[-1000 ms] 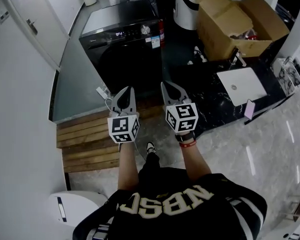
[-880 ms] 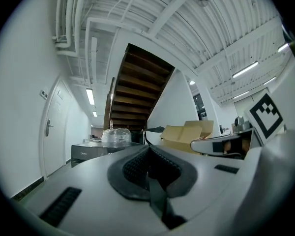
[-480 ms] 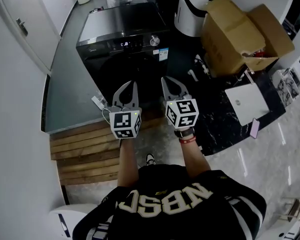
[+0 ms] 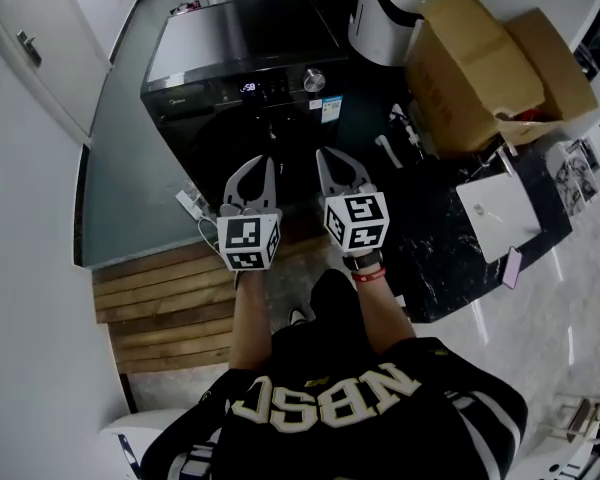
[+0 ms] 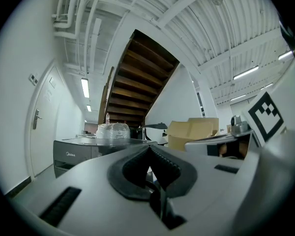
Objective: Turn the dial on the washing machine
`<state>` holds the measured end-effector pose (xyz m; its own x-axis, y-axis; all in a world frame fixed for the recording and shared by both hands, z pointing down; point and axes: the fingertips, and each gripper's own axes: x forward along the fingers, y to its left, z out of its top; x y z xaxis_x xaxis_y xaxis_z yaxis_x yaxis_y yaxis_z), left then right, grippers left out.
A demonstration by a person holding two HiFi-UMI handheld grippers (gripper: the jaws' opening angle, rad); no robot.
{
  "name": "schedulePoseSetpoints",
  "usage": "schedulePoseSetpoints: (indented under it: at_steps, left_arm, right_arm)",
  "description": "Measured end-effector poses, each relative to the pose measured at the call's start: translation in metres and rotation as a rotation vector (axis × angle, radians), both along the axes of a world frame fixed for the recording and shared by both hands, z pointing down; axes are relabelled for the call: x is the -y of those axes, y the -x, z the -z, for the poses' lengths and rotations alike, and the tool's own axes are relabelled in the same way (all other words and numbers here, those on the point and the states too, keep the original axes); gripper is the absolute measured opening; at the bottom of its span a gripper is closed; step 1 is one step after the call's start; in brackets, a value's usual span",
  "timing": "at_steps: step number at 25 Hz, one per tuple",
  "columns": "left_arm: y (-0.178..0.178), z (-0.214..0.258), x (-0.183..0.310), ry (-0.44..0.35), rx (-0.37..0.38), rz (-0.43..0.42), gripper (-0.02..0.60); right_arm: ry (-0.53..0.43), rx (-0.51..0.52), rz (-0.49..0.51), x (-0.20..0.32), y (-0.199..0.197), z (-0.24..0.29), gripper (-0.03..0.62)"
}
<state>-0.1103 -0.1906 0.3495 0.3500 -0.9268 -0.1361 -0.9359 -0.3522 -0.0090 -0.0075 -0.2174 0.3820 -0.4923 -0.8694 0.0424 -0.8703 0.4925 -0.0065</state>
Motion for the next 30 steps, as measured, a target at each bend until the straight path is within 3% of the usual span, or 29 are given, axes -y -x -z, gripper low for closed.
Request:
schedulePoseSetpoints:
  at_steps: [7,15,24,30]
  left_arm:
    - [-0.006,-0.016,0.064,0.036,-0.001,0.014,0.014]
    - [-0.004,-0.02,0.133,0.054,-0.005,0.047,0.014]
    - [-0.005,-0.032,0.171,0.064,0.014,0.055,0.014]
    - [0.002,-0.038,0.182,0.067,0.018,0.056,0.014]
  right_arm:
    - [0.019,-0.019,0.007,0.065,-0.007,-0.015,0.012]
    - [-0.039,-0.155,0.046,0.148,-0.007,-0.013,0.038]
    - [-0.151,-0.458,0.093,0.209,0.005,-0.02,0.123]
    - [-0.24,-0.742,0.123,0.235,0.015,-0.038,0.191]
